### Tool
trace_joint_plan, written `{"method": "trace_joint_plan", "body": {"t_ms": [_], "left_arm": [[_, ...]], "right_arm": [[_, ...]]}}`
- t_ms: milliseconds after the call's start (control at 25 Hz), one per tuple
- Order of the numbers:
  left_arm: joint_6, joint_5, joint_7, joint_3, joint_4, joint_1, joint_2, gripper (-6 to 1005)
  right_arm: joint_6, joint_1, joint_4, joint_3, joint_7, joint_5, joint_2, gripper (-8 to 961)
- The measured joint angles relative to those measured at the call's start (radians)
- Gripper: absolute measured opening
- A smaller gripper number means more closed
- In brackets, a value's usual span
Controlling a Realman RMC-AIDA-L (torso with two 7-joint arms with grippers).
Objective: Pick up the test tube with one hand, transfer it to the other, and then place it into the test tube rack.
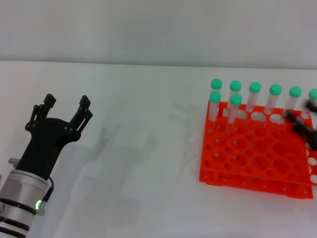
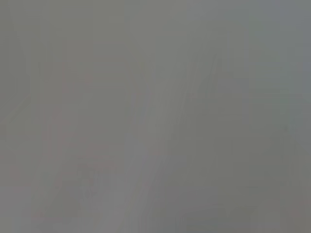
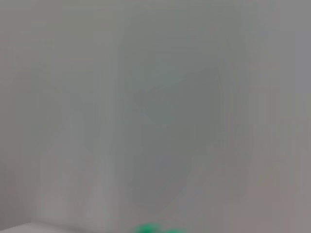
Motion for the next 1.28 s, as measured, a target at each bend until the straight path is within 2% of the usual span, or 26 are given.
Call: {"method": "trace_joint_plan", "body": {"t_ms": [120,200,360,520,760,1000,1280], "left_arm": [[0.002,0.000,0.003,0.000,-0.018,-0.008,0.000,892],[0.002,-0.001,0.002,-0.001,-0.032,-0.019,0.000,891],[0.002,-0.001,0.002,-0.002,-0.041,-0.042,0.000,889],[0.001,-0.003,0.005,-0.029,-0.042,-0.050,0.000,887],[0.001,-0.010,0.005,-0.046,-0.043,-0.057,0.000,884],[-0.002,-0.011,0.001,-0.046,-0.064,-0.077,0.000,881],[-0.006,-0.011,-0.003,-0.044,-0.063,-0.088,0.000,878]], "right_arm": [[-0.019,-0.044,0.007,0.064,-0.084,0.104,-0.001,650],[-0.059,-0.068,0.010,0.156,-0.140,0.130,-0.002,657],[-0.152,-0.088,0.026,0.338,-0.217,0.132,-0.002,672],[-0.197,-0.087,0.051,0.432,-0.247,0.133,-0.002,686],[-0.194,-0.081,0.068,0.451,-0.244,0.134,-0.001,708],[-0.204,-0.070,0.081,0.450,-0.240,0.131,0.000,875],[-0.197,-0.073,0.095,0.454,-0.239,0.134,0.001,873]]}}
